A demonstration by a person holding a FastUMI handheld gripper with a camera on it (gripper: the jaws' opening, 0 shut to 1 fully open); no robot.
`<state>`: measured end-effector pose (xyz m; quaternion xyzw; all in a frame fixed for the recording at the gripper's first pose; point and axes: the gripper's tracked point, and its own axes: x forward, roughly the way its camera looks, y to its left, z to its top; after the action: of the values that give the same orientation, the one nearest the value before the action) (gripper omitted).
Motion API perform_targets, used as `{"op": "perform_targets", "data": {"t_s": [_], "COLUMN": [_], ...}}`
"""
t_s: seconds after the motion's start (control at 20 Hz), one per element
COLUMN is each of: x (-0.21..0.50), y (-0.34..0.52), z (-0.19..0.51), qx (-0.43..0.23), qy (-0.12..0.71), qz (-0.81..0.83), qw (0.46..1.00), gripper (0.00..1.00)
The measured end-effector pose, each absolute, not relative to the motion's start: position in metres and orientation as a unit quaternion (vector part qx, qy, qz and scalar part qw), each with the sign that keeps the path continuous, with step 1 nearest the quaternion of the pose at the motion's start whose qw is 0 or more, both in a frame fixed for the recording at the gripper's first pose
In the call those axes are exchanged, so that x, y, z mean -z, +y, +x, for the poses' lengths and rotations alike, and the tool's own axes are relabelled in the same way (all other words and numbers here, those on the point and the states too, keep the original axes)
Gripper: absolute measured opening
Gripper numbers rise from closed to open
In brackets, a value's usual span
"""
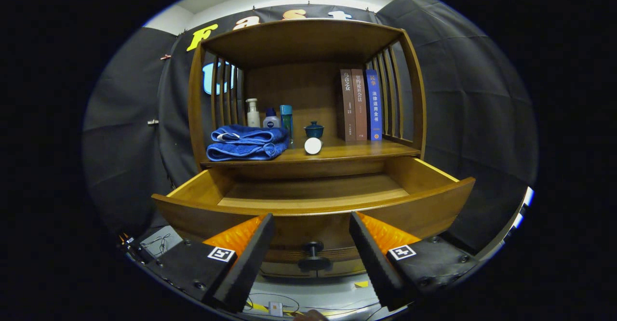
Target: Pull open the drawer, take out the items inside it, and place them on the countertop above the cabinet.
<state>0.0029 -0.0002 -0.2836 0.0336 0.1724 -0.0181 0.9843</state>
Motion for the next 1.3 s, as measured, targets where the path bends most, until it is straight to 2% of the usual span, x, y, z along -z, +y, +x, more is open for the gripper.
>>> {"op": "perform_targets", "data": {"t_s": [0.45, 0.95, 1.3], "x": [0.278, 0.292, 0.299], "y": [0.000, -0.005, -0.004], "z": [0.025, 0.118, 0.158], "qx": [0.023, 0.015, 0.018], "qy": [0.150, 0.160, 0.162], "qz": [0.040, 0.043, 0.045], "qw": [0.988, 0.986, 0.986], "gripper": [1.00, 1.00, 1.00]}}
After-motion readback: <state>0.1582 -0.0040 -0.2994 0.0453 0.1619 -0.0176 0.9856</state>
